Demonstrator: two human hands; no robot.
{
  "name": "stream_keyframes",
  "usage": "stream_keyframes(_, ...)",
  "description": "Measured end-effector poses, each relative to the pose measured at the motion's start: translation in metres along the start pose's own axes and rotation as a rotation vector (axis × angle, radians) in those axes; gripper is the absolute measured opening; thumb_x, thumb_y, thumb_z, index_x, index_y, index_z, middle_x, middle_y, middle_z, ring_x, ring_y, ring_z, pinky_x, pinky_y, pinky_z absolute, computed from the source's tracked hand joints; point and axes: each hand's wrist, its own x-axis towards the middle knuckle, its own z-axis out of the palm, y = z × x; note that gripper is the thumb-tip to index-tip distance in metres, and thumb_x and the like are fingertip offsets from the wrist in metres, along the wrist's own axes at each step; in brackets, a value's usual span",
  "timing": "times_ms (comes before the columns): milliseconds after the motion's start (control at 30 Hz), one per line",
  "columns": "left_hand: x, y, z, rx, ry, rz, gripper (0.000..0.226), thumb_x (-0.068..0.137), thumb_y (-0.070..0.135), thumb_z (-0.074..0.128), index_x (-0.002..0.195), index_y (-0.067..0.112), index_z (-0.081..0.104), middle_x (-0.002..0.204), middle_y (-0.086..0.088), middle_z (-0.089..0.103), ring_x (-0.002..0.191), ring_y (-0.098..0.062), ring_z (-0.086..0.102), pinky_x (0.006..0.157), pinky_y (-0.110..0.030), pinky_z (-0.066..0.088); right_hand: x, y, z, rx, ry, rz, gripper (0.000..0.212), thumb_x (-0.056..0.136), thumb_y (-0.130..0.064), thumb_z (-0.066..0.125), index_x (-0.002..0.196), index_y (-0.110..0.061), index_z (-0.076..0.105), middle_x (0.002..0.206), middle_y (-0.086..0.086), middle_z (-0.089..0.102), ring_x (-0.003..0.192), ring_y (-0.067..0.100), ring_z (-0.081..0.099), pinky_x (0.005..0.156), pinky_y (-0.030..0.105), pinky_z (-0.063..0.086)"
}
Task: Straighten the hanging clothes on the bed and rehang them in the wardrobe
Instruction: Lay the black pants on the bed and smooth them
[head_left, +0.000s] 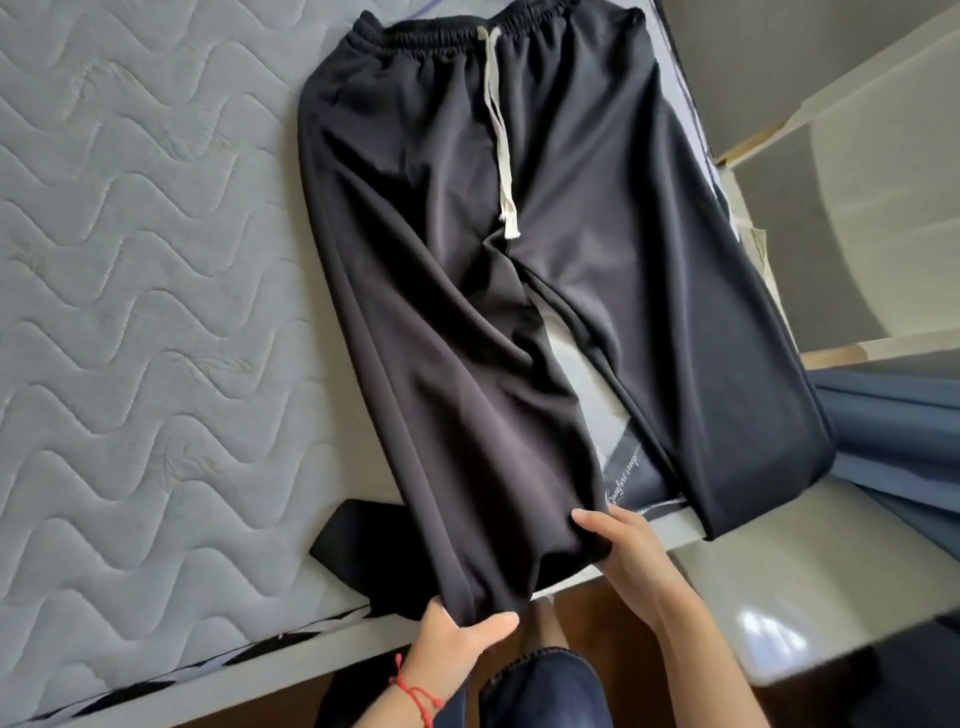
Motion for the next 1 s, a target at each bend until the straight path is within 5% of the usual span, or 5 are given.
stream_keyframes(133, 0.000, 0.007, -0.004, 0.202, -0.029, 0.013, 0.024, 0.066, 0.008, 0.075, 0.086, 0.014, 0.064, 0.089, 0.001, 0.071, 0.083, 0.000, 0.066, 0.073, -0.009, 0.049, -0.008, 0.003, -0.002, -0.215, 0.081, -0.065, 0.026, 0.079, 0.008, 0.052, 0.088, -0.010, 0.068, 0.078, 0.005, 0.071, 0.070, 0.018, 0.066, 0.062, 0.027, 0.052)
stream_keyframes(367, 0.009, 0.010, 0.003, -0.265, -0.113, -0.282, 0.035, 0.073, 0.011, 0.071, 0.105, -0.001, 0.062, 0.103, -0.023, 0.070, 0.093, -0.035, 0.068, 0.081, -0.046, 0.056, 0.000, -0.018, -0.021, -0.551, 0.179, -0.066, 0.012, 0.078, -0.012, 0.054, 0.084, -0.007, 0.064, 0.082, 0.005, 0.065, 0.079, 0.018, 0.060, 0.072, 0.032, 0.046)
stream_keyframes(567, 0.038, -0.021, 0.002, 0.111, -0.029, -0.354, 0.018, 0.088, 0.026, 0.059, 0.088, 0.009, 0.052, 0.093, -0.012, 0.055, 0.079, -0.022, 0.053, 0.058, -0.025, 0.040, 0.024, 0.009, -0.031, -0.819, 0.480, -0.080, 0.030, 0.081, -0.016, 0.052, 0.111, -0.018, 0.057, 0.106, 0.005, 0.062, 0.105, 0.028, 0.056, 0.079, 0.029, 0.039)
stream_keyframes(867, 0.070, 0.025, -0.025, 0.303, 0.313, -0.031, 0.049, 0.061, 0.060, 0.065, 0.054, 0.015, 0.048, 0.065, -0.018, 0.060, 0.072, -0.036, 0.063, 0.078, -0.047, 0.056, 0.039, 0.002, -0.020, -0.796, 0.382, -0.170, 0.024, 0.080, -0.019, 0.054, 0.102, -0.022, 0.061, 0.098, 0.003, 0.064, 0.096, 0.024, 0.056, 0.075, 0.028, 0.040)
stream_keyframes(1000, 0.099, 0.055, -0.032, 0.124, 0.350, 0.021, 0.033, 0.077, 0.036, 0.069, 0.067, 0.008, 0.054, 0.082, -0.021, 0.062, 0.079, -0.030, 0.059, 0.091, -0.057, 0.049, 0.054, -0.013, 0.000, -0.793, 0.393, -0.196, 0.022, 0.084, -0.032, 0.055, 0.103, -0.021, 0.061, 0.102, 0.006, 0.067, 0.099, 0.027, 0.058, 0.082, 0.035, 0.046)
